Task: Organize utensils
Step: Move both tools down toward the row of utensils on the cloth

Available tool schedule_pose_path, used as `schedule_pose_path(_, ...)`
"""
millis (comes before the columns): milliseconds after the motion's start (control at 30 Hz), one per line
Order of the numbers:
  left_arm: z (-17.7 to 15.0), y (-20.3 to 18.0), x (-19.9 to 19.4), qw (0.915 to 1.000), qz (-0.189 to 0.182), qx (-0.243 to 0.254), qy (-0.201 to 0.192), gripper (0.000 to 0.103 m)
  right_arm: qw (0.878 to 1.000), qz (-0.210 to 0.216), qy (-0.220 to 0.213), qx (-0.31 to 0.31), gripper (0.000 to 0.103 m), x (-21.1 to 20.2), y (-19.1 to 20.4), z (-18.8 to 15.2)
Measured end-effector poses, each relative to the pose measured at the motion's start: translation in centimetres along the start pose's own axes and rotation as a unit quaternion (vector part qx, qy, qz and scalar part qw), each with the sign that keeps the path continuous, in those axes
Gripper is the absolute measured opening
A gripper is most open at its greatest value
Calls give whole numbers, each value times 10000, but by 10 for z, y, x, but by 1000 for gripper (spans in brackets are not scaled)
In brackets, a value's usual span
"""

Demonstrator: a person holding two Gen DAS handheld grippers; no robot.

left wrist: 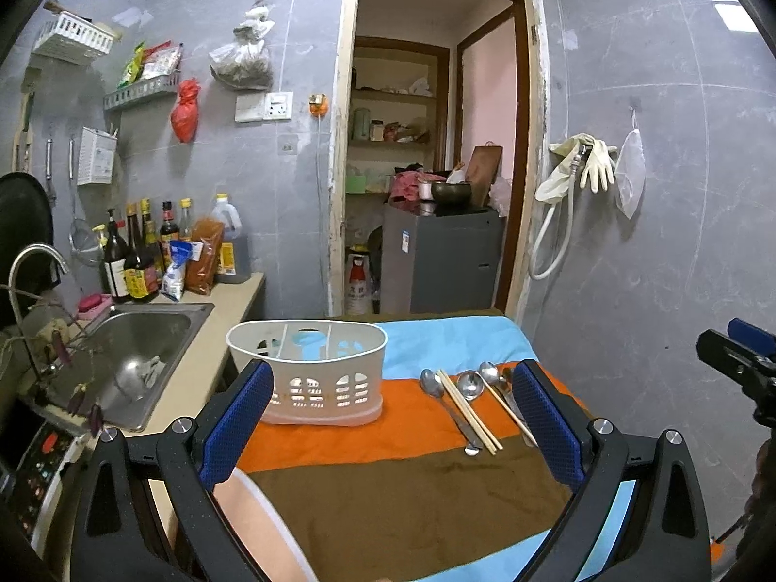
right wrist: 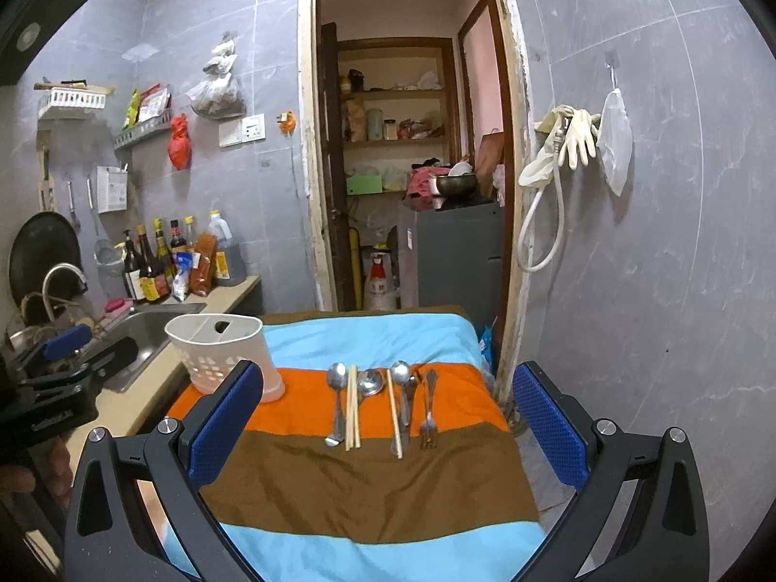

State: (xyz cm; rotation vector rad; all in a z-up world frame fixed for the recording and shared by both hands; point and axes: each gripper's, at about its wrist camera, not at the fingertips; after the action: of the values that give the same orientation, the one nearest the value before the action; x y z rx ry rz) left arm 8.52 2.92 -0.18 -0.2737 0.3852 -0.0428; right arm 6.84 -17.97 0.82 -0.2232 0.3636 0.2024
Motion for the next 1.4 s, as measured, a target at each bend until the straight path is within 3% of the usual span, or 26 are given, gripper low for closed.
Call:
schedule_pose_path(267, -2, -16, 47, 9987, 150, -166, 450, 97, 9996, 115, 220, -167, 103, 34, -31, 5)
schedule_pose_path(733, -26, -38, 168, 9931, 445, -142, 1076, 95, 9933, 818, 807, -107, 101, 167, -92, -27)
schedule_pose_path(800, -30, -38, 184, 9921, 454, -106, 1163, 92, 9917, 945, 867, -75, 96, 184, -97, -33)
schedule_pose_path(1033, -43, -32, 235, 9866, 496, -137, 1550, 63, 9832, 1447, 1112, -37, 77, 234, -106, -47)
schedule_pose_path(1167, -48, -31, 261, 9834, 582, -96, 1714, 48, 9774, 1703, 1250, -113, 61, 258, -104, -54)
schedule_pose_path(1400, -53, -23, 299, 9797, 743, -142, 1854, 37, 9682, 2022, 1465, -186, 45, 293, -98, -62)
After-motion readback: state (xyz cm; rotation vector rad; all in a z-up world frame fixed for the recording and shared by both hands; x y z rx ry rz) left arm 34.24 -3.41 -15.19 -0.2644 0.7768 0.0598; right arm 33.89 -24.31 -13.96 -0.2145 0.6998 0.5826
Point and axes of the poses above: each gripper's, at about its wrist camera, not at the fingertips, and x roughly the way its jaws point, y to its left, z to its top, and after that the axes turned 14 degrees about -x, right-handed
